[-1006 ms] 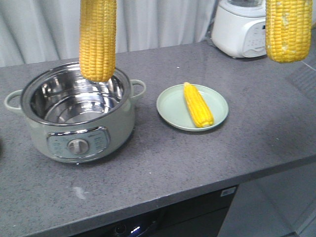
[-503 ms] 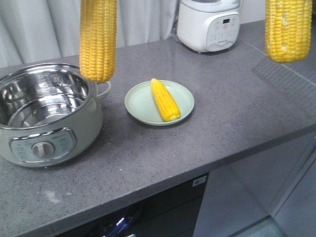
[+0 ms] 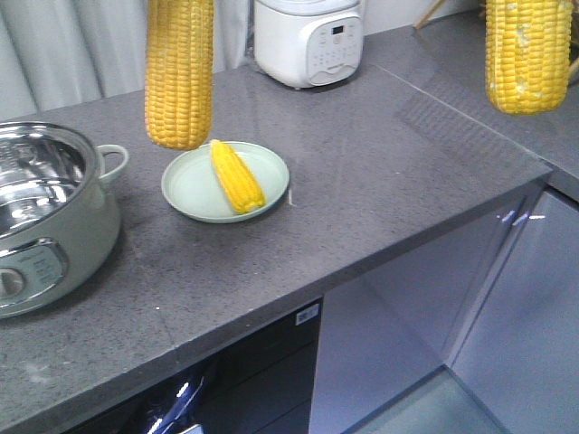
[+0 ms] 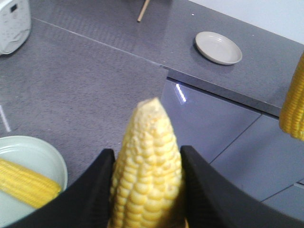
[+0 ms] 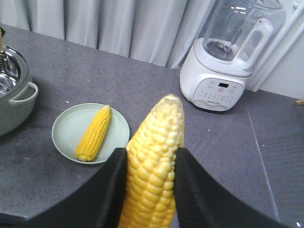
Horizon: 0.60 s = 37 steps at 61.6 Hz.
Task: Distribute corn equally
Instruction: 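Drive the base along the counter away from the pot, holding both cobs, then drive the base toward the second cream and green plates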
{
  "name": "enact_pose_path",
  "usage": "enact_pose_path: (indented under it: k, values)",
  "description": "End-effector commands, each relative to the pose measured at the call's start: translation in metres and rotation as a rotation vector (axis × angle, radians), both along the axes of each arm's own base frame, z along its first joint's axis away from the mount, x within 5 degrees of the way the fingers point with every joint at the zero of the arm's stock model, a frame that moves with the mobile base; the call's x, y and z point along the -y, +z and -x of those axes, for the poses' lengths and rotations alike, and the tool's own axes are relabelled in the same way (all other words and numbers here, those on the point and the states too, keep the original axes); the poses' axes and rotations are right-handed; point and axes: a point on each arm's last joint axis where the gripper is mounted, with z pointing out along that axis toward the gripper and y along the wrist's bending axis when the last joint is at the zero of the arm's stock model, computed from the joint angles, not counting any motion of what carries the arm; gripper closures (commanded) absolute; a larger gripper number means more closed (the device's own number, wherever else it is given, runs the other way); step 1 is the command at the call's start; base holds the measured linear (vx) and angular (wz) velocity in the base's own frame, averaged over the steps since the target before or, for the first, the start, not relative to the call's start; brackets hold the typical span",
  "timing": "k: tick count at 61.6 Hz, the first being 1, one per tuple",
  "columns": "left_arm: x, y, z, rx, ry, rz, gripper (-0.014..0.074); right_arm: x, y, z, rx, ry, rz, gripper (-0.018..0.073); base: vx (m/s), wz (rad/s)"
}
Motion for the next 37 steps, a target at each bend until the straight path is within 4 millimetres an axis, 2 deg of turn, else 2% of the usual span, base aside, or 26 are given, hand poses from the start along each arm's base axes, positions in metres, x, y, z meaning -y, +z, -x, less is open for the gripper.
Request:
enact_pose_path:
  k: [1,37]
  values:
    - [-0.002,0.0231,0.0219,0.065,-0.015,0.071,0.0603,0.0019,0.0109,0.0147,0.046,0.006,-0.019,0.0564,-0.04,-0.26]
    - [-0.002,0.0231,0.0219,0.065,-0.015,0.071,0.0603,0.0019,0.0109,0.0147,0.046,0.006,-0.019,0.0564,-0.05,-0.29]
